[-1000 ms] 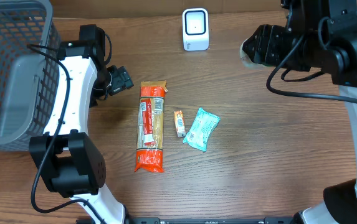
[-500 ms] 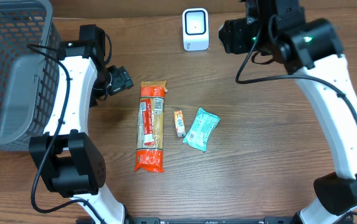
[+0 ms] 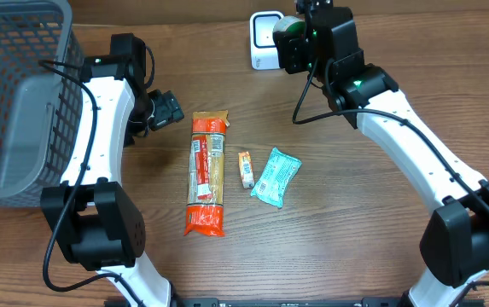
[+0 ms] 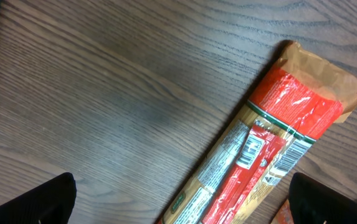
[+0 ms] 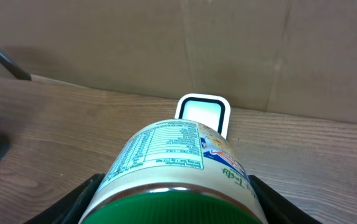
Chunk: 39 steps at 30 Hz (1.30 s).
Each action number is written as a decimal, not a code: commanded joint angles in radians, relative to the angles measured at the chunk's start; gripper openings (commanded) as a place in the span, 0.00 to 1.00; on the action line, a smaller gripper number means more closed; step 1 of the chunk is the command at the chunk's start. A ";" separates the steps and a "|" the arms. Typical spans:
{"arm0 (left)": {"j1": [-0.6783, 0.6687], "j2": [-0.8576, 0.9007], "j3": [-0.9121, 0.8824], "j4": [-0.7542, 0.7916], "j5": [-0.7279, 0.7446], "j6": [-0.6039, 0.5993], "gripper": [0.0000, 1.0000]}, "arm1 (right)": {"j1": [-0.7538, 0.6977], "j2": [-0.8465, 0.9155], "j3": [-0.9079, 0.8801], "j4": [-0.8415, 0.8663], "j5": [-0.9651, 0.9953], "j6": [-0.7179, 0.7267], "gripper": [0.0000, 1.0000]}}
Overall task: Scan the item barcode
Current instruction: 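Carry the jar with the right gripper toward the white scanner, then hold the jar label in front of the scanner window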
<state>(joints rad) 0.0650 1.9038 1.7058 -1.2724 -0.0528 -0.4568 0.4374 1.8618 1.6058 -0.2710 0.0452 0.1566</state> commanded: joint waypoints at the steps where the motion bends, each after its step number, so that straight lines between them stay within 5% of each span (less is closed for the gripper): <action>1: -0.007 -0.019 -0.002 -0.002 -0.002 0.007 1.00 | -0.001 0.017 0.099 0.005 0.024 -0.002 0.03; 11: -0.007 -0.019 -0.002 -0.002 -0.002 0.007 1.00 | -0.001 0.182 0.281 -0.007 0.025 -0.005 0.04; 25: -0.007 -0.019 -0.002 -0.002 -0.002 0.007 1.00 | -0.001 0.464 0.280 0.529 0.026 -0.055 0.04; 39: -0.008 -0.019 -0.002 -0.002 -0.002 0.007 1.00 | -0.001 0.617 0.280 0.787 0.138 0.004 0.04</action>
<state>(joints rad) 0.0650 1.9038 1.7058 -1.2720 -0.0532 -0.4568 0.4374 2.4504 1.8645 0.4770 0.1532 0.1501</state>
